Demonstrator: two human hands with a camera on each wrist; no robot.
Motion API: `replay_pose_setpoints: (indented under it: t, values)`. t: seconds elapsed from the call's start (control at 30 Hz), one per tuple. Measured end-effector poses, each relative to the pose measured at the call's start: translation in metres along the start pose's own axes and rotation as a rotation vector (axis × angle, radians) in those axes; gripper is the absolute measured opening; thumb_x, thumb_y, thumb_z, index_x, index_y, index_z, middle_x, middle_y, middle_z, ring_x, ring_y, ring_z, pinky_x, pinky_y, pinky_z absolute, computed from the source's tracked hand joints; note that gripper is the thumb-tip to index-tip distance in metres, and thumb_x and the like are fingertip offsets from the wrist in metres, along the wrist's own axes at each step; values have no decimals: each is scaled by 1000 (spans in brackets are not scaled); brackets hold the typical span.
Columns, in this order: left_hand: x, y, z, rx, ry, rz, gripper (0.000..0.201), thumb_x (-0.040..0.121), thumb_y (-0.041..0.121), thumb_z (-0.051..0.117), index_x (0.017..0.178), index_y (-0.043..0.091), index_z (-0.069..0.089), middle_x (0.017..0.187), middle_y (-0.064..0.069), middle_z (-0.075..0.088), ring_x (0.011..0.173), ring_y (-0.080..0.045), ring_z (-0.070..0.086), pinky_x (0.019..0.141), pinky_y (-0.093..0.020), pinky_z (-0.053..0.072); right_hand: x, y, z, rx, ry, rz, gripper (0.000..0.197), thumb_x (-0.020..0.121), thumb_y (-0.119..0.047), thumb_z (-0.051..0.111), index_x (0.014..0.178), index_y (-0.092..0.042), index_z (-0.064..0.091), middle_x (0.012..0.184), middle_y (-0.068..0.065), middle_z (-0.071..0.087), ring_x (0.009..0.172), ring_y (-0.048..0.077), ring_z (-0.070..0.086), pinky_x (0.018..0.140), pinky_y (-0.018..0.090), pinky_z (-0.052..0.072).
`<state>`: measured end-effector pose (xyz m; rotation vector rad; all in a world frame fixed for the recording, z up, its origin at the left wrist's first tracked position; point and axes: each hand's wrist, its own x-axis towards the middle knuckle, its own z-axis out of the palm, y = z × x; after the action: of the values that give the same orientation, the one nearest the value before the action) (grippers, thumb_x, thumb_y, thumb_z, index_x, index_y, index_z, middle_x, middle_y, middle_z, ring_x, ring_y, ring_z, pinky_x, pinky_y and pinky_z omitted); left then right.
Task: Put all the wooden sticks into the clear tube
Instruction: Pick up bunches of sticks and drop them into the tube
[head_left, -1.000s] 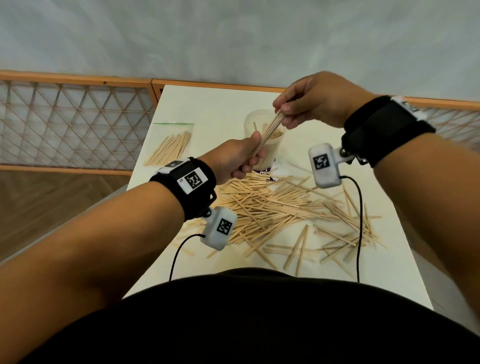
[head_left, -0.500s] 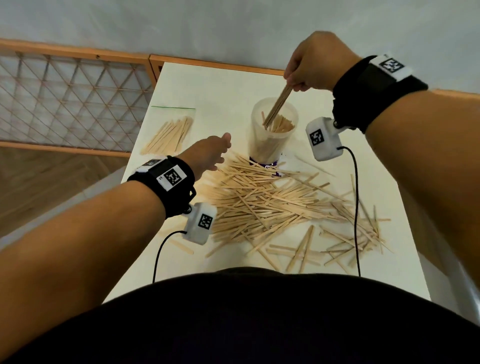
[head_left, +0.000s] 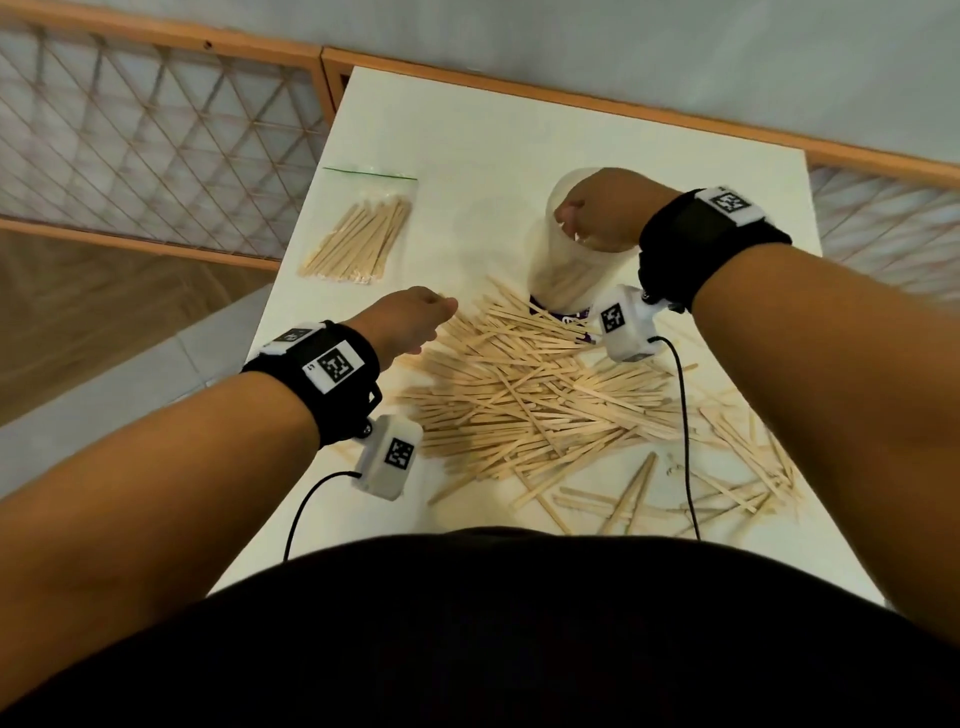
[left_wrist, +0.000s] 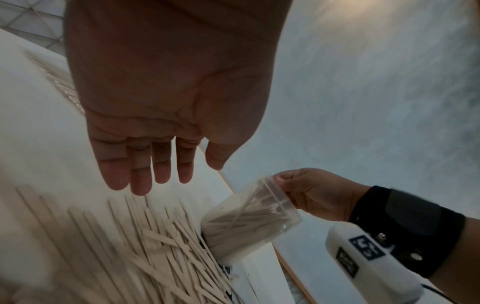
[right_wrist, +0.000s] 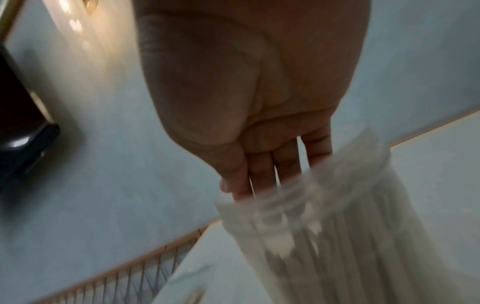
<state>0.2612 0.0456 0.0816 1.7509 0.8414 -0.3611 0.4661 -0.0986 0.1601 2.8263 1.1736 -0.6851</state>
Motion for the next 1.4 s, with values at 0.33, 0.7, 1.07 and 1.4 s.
replay_pose_setpoints:
  t: [0.33,0.7,1.07,1.4]
  values:
    - [-5,17,32,557,14,198,42,98,41,43,130,14,51,132,-6,53,117,-23,52,92,-31,38,-88,46,-6,630,467,122,24,93,-28,53,101,-15,70,91,-5,70,78,1,60,58,7,42]
    - [44,22,77,981,66,468,54,91,18,46,143,10,36,150,-14,32,134,-37,34,108,-46,32,-140,107,127,233,42,288,31,96,-31,52,121,-15,63,128,8,58,119,25,51,97,32,37]
    - [66,-2,86,958,87,508,56,97,32,39,147,10,29,144,-19,33,130,-39,35,108,-47,32,-78,151,149,280,35,355,86,87,-59,55,152,-14,20,156,10,25,143,28,25,116,39,23]
    - [52,-9,91,1094,87,500,53,87,46,51,129,14,52,129,-14,45,116,-37,42,94,-48,42,-67,95,170,32,20,81,87,70,-56,73,142,-17,40,135,12,40,125,35,36,102,46,38]
